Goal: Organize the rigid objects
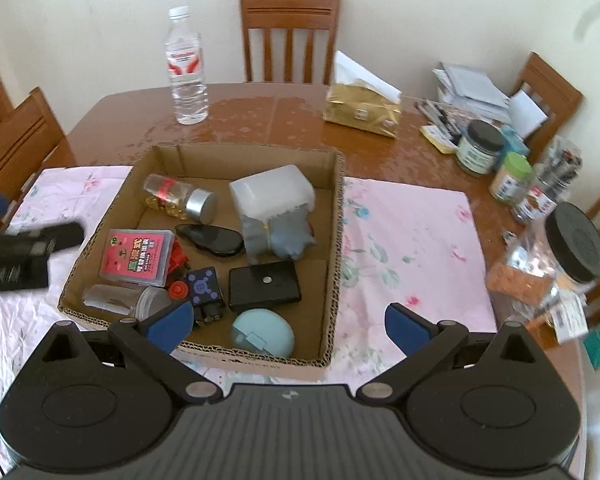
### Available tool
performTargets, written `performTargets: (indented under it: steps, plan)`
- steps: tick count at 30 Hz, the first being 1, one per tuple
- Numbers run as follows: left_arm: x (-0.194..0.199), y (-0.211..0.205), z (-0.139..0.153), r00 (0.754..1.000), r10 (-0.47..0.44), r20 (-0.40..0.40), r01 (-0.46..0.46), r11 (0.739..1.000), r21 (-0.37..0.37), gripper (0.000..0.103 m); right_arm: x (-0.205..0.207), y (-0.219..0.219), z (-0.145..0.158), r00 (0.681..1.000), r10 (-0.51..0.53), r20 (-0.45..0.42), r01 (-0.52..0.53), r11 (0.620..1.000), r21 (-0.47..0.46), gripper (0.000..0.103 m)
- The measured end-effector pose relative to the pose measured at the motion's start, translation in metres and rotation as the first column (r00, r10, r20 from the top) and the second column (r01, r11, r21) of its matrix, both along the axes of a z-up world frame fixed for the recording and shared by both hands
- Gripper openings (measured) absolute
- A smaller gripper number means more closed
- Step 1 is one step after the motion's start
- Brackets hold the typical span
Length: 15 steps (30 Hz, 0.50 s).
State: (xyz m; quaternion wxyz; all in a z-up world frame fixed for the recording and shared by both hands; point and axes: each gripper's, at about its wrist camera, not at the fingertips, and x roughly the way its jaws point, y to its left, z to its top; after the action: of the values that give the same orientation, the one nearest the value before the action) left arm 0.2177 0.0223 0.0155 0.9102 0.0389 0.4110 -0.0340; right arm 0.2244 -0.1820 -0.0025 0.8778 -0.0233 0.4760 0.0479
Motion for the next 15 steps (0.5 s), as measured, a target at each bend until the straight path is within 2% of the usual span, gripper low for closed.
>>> performTargets:
  steps: [2, 5, 15]
  plan:
    - [-0.008, 0.001, 0.001, 0.999, 0.015, -0.040, -0.016, 1.000, -0.020, 0.102, -0.004, 0.001, 0.004, 1.000, -0.010, -0.002, 0.010, 1.000, -0.010, 0.103]
    - [-0.017, 0.001, 0.001, 0.995, 0.044, -0.087, -0.046, 0.999, -0.011, 0.102, -0.010, 0.002, 0.009, 1.000, -0.017, -0.002, 0.017, 1.000, -0.010, 0.103]
    - [-0.033, -0.009, 0.009, 0.993, 0.063, -0.097, -0.061, 0.998, 0.024, 0.102, -0.023, 0.005, 0.016, 1.000, -0.024, -0.015, 0.024, 1.000, 0.009, 0.103]
